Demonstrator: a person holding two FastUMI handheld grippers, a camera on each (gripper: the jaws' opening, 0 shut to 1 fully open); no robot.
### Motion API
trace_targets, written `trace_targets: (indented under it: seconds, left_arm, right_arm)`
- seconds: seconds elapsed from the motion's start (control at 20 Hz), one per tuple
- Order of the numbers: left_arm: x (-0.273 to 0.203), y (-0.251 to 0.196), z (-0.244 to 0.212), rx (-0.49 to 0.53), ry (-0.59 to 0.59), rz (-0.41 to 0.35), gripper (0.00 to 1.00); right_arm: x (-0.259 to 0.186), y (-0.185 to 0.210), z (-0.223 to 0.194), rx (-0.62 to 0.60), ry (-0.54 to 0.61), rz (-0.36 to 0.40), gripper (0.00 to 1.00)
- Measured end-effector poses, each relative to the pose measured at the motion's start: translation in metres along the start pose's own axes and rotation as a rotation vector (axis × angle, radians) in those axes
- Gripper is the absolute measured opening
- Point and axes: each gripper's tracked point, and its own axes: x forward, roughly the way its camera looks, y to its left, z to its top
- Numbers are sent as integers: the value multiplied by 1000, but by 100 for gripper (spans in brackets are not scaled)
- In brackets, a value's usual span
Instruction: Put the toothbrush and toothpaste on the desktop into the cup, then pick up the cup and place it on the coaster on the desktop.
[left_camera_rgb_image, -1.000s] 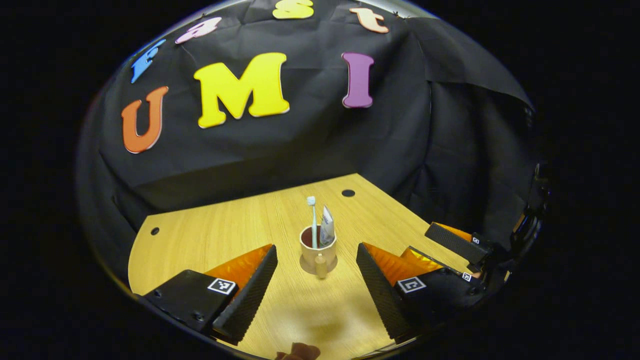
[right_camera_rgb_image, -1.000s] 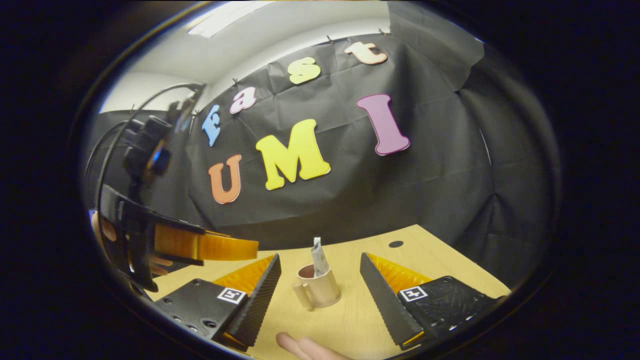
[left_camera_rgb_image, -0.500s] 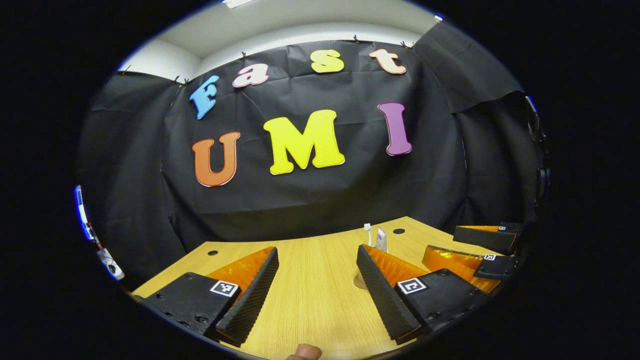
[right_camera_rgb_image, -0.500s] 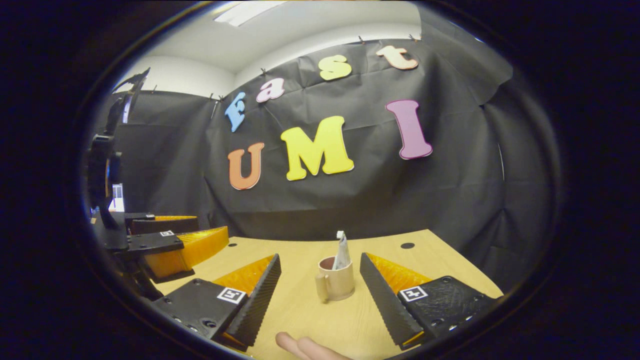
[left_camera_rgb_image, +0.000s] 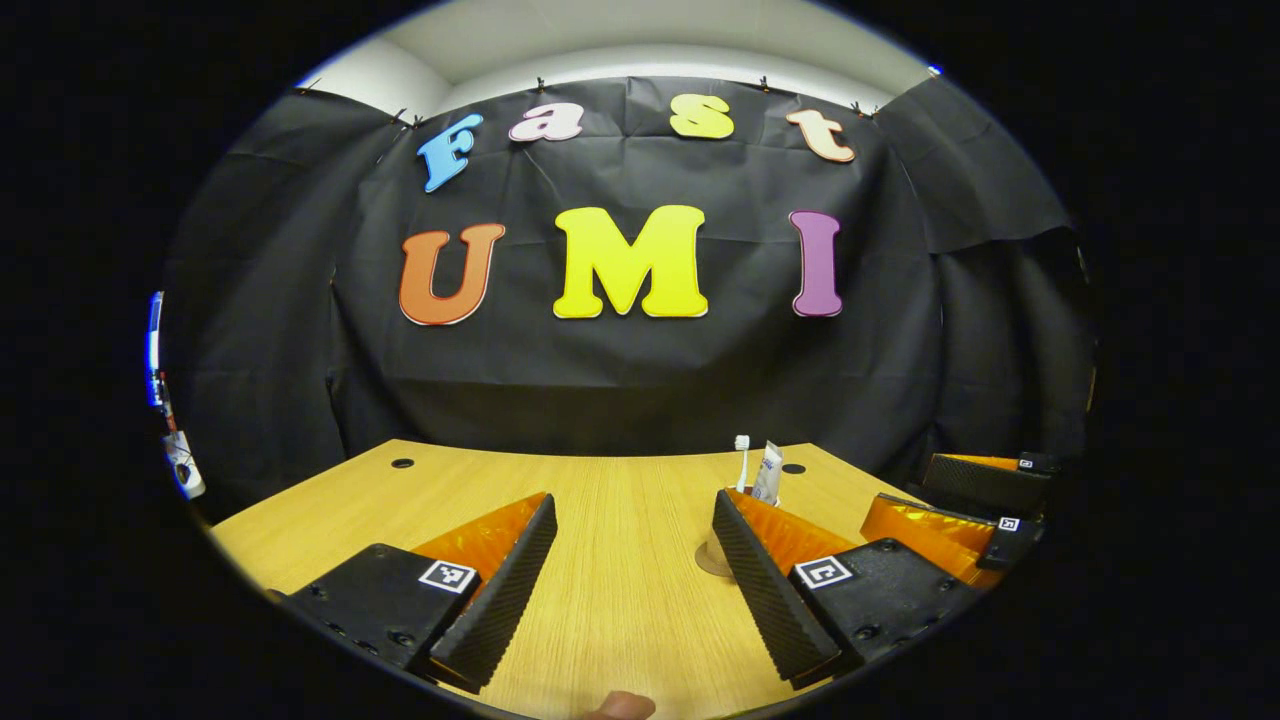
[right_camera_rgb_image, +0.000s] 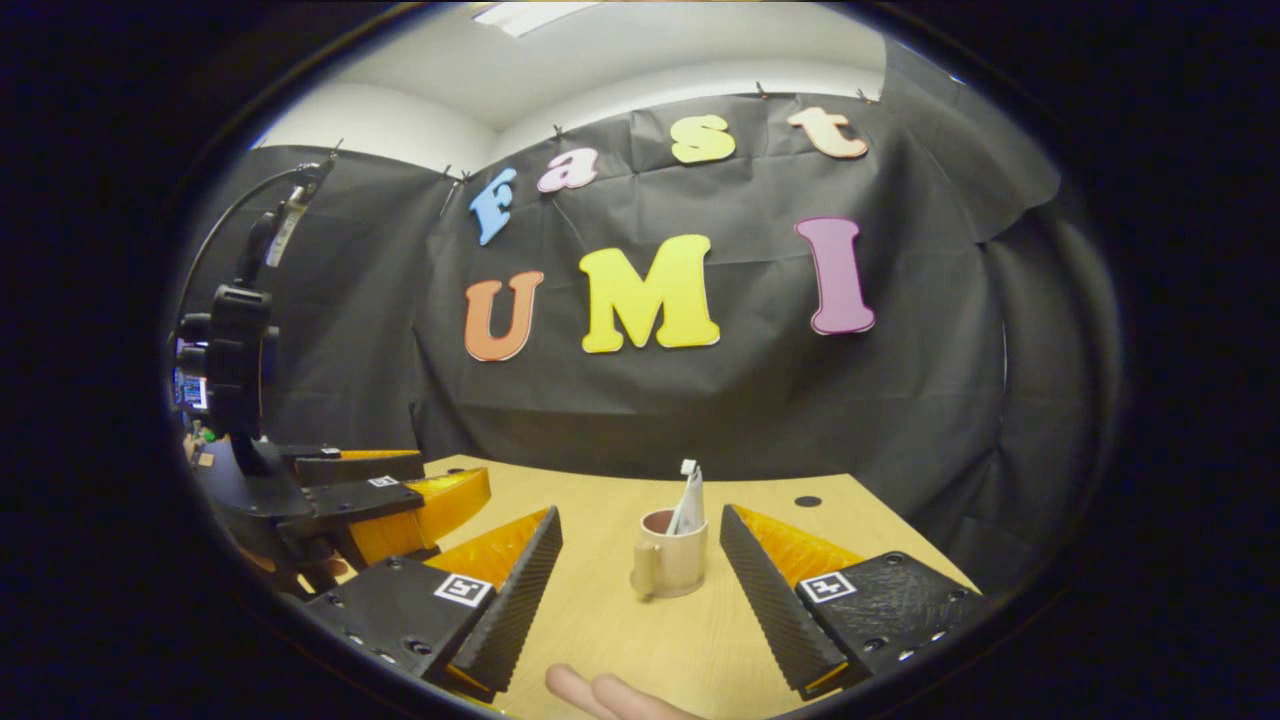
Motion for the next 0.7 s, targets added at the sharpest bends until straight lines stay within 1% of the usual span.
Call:
trace_targets:
  seconds: [0.1,0.15,0.2,0.25,0.3,0.35,0.6,0.65,0.7]
  left_arm:
    - [1,2,-6,-16,16,-1,99]
    - [2,2,-8,-32,21,-2,99]
    - [3,3,-12,-43,30,-3,100]
    - [4,4,-15,-46,40,2,99]
    - [3,6,-19,-46,47,12,99]
    - [3,7,-21,-41,54,20,100]
    - [4,2,-18,-36,33,6,99]
    - [3,1,-18,-33,27,5,100]
    - [3,0,-17,-30,21,1,99]
  right_arm:
    - [2,-3,-1,0,2,-8,95]
    - [3,-5,-2,7,6,-14,92]
    - [3,-9,-3,16,9,-23,95]
    - [3,-11,-2,23,10,-29,92]
    - [3,-12,-1,29,10,-35,95]
    - [4,-14,-1,33,10,-39,95]
    - [6,-14,-5,20,17,-49,95]
    - [6,-14,-4,16,14,-51,92]
    - [6,-14,-4,12,12,-53,95]
